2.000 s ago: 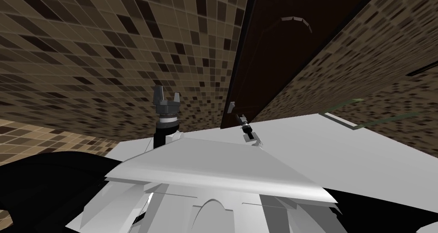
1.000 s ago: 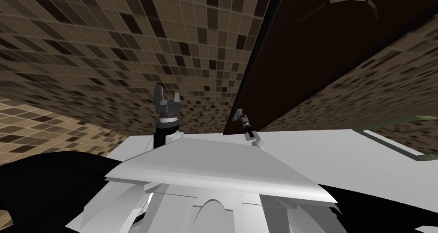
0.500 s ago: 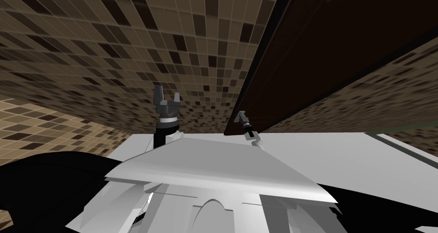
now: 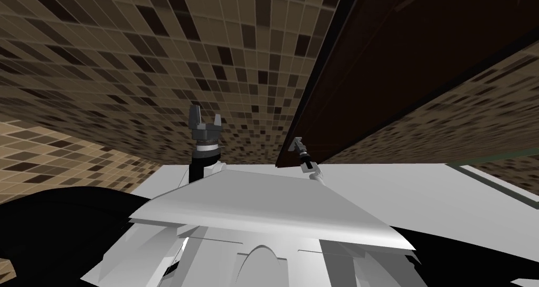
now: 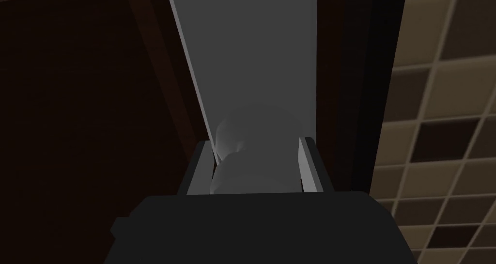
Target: Pull the door open
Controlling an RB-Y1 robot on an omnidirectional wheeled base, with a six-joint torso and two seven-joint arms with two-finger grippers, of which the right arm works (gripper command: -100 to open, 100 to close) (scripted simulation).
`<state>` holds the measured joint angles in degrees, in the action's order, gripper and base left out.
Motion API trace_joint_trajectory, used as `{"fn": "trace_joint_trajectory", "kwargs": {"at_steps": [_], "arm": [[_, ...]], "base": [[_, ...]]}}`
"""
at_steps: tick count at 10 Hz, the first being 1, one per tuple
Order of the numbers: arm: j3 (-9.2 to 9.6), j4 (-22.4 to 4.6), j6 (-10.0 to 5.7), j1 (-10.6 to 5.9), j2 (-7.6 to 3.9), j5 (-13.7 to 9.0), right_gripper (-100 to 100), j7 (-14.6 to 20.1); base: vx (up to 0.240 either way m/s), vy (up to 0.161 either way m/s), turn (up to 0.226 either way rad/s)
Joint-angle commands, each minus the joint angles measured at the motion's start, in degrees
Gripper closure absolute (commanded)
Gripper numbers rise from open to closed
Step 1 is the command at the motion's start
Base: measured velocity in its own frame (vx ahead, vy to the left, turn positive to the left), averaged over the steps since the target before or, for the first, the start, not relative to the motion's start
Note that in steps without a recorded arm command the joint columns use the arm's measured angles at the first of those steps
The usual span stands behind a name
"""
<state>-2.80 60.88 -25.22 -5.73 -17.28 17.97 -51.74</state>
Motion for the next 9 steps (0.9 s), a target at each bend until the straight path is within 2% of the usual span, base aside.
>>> {"fn": "trace_joint_trajectory", "kwargs": {"at_steps": [1,2,3,5,6,7,8,9], "arm": [[-0.43,0.11,2.26,0.03,-0.08,-2.68,100,0.63],[-0.55,-0.01,3.79,-0.06,-0.07,-4.4,100,1.11],[-0.55,-0.01,3.79,-0.06,-0.07,-4.75,100,1.11],[-0.82,-0.3,7.15,-0.27,-0.04,-8.46,100,2.21],[-0.82,-0.3,7.35,-0.27,-0.04,-9.66,100,2.21],[-0.99,-0.47,8.96,-0.4,-0.03,-11.54,100,2.89],[-0.99,-0.47,9.55,-0.4,-0.03,-12.89,100,2.89],[-1.16,-0.65,10.94,-0.53,-0.01,-14.57,100,3.57]], "base": [[-0.012,0.012,-0.043],[-0.011,0.01,-0.05],[-0.008,0.008,-0.006],[-0.015,0.005,-0.031],[-0.011,0.002,-0.014],[-0.014,-0.004,-0.06],[-0.007,-0.007,-0.047],[-0.018,-0.003,-0.027]]}}
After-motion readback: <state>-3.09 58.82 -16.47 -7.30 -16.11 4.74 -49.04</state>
